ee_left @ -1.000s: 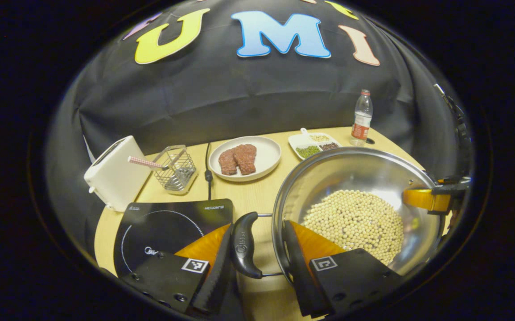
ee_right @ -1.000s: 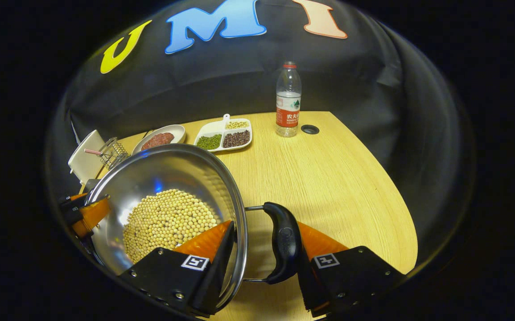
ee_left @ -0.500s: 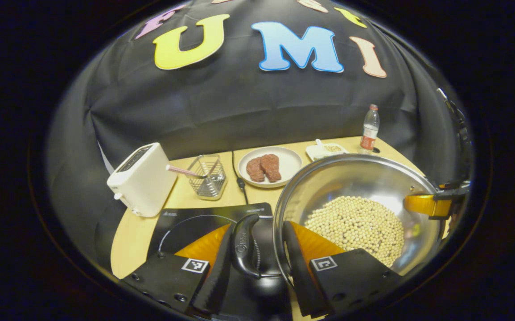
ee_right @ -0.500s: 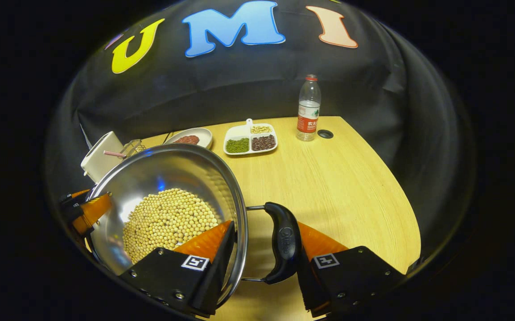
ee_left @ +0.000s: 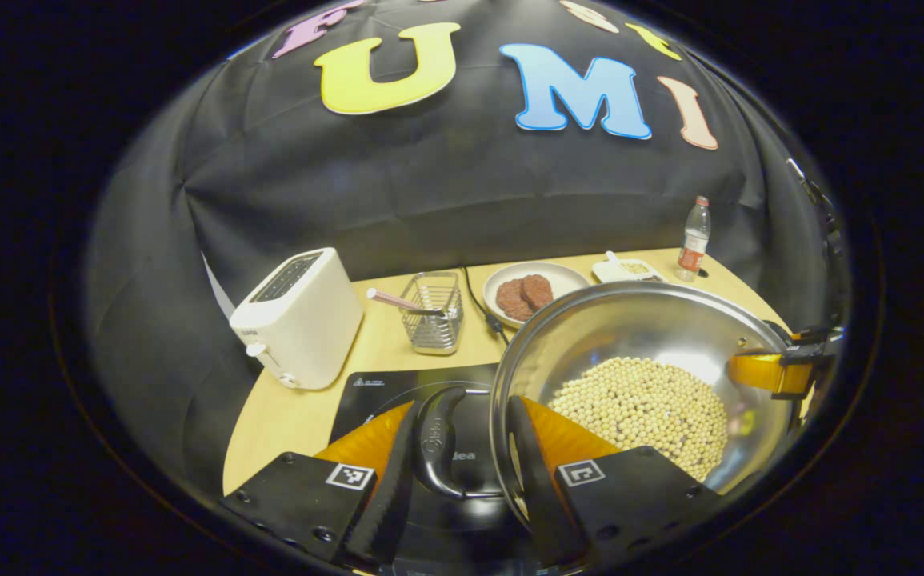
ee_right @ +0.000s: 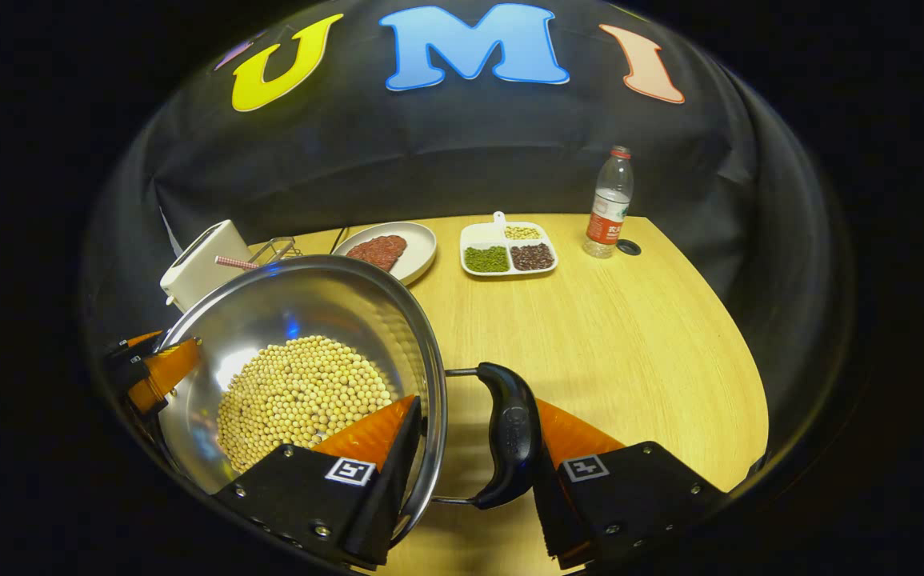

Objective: First push the handle of the pot to place it horizontally, then grasp the pot with both hands and set it on the induction cooktop.

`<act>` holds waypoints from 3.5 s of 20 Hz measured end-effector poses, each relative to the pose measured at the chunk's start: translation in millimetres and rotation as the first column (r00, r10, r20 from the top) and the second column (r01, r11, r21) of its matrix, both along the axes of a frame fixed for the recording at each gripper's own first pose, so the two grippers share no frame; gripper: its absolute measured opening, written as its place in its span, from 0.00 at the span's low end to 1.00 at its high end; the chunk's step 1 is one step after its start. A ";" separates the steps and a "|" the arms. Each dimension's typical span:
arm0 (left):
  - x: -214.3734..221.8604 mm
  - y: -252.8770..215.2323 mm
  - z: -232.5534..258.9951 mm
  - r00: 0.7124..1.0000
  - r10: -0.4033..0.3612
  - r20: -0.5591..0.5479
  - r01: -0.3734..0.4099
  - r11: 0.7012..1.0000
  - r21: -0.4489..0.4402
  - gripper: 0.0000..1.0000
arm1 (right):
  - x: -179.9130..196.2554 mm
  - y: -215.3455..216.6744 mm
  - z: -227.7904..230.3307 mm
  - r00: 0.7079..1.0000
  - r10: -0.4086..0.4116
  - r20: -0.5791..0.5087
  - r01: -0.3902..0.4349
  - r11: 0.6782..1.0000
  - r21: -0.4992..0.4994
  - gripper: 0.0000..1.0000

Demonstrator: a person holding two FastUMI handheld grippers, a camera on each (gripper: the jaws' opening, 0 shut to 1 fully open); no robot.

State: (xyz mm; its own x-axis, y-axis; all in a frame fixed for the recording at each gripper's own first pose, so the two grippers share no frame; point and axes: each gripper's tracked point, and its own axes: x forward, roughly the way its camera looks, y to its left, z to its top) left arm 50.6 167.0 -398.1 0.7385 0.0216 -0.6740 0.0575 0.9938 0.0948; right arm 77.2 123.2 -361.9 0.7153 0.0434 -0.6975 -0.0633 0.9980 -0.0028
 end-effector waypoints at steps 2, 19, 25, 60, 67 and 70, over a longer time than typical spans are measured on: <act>-1.5 17.5 -2.3 1.000 0.012 -0.004 -0.012 1.000 -0.002 0.65 | 2.9 16.1 -3.6 1.000 0.009 -0.001 -0.009 1.000 -0.002 0.70; 5.6 131.0 -32.8 0.998 0.062 -0.005 -0.062 0.998 0.007 0.69 | 2.9 127.7 -29.4 0.996 0.073 -0.046 -0.074 0.997 -0.013 0.70; 10.4 151.6 -43.8 0.997 0.073 -0.012 -0.073 0.997 -0.008 0.69 | 6.8 145.2 -37.3 0.996 0.074 -0.051 -0.076 0.997 -0.025 0.70; -19.3 102.6 171.8 0.900 0.179 0.397 -0.159 0.984 -0.083 1.00 | 1.4 68.5 143.1 0.919 0.099 0.383 -0.101 0.995 -0.015 0.98; -40.0 -60.7 282.0 0.854 0.112 0.508 -0.046 0.989 -0.140 1.00 | -31.3 -1.4 270.5 0.824 0.060 0.563 -0.079 0.997 0.009 0.99; -48.9 -119.1 320.5 0.838 0.063 0.543 0.008 0.992 -0.128 0.95 | -53.1 -31.7 319.0 0.788 0.041 0.614 -0.065 0.998 0.017 0.98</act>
